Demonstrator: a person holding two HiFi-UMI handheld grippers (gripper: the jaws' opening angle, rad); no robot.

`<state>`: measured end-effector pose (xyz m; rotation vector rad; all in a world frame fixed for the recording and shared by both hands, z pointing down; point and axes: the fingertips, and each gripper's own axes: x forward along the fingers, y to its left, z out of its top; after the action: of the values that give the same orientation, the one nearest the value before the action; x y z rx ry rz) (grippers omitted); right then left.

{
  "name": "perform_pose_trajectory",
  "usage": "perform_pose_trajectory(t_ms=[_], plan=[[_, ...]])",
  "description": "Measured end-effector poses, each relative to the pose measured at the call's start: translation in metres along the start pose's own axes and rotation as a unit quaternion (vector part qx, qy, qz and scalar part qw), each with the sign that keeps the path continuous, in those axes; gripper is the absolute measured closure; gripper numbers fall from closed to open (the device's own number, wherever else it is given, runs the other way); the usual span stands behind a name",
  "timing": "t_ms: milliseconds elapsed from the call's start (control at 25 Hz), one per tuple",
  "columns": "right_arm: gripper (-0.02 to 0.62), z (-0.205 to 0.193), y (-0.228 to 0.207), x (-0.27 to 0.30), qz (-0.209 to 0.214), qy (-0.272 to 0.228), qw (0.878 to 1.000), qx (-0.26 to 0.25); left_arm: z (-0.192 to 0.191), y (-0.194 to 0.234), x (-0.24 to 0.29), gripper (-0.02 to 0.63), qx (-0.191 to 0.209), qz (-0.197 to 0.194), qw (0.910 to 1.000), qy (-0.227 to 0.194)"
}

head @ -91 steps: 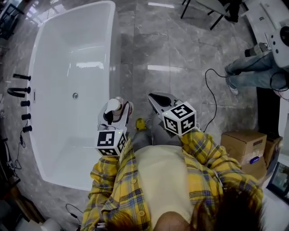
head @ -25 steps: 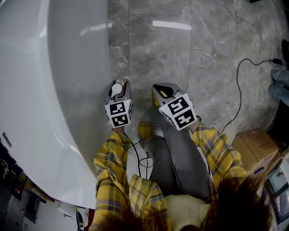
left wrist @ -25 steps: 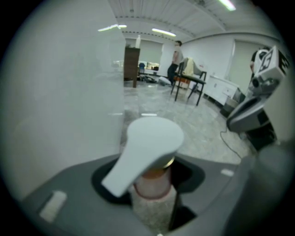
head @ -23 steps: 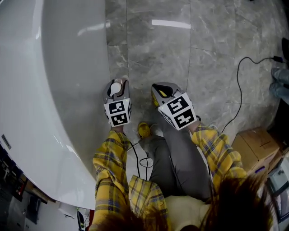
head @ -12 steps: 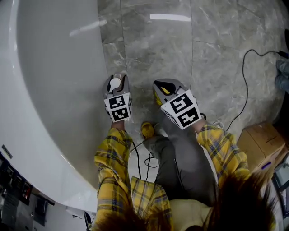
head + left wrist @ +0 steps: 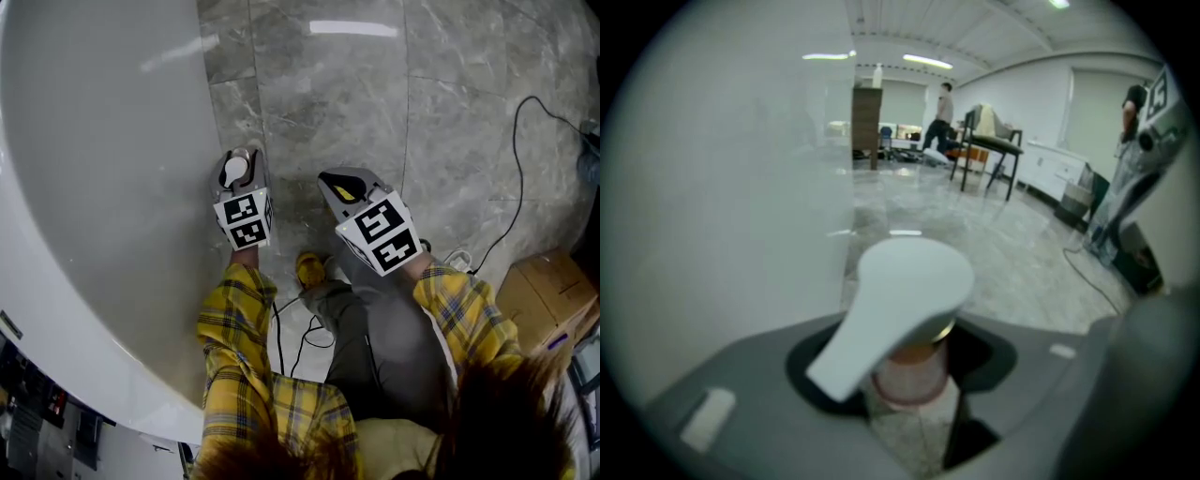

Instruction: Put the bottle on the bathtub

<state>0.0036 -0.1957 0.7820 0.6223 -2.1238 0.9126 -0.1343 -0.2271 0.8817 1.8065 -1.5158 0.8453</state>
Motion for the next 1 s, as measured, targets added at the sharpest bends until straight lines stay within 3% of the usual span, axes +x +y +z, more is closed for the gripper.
perform_pose_trajectory(t_ms=[480, 1000], plan=[[0.581, -0.012, 0.004, 0.005, 0.008, -0.004, 1.000, 0.004, -0.005, -0.001, 0.006, 0.387, -0.005, 0.000, 0.9992, -0.039], [0.581, -0.019, 0.010, 0.003, 0.006, 0.000, 1.000, 0.005, -0.012, -0.012, 0.006, 0.377, 0.046, -0.006, 0.9989, -0.012]])
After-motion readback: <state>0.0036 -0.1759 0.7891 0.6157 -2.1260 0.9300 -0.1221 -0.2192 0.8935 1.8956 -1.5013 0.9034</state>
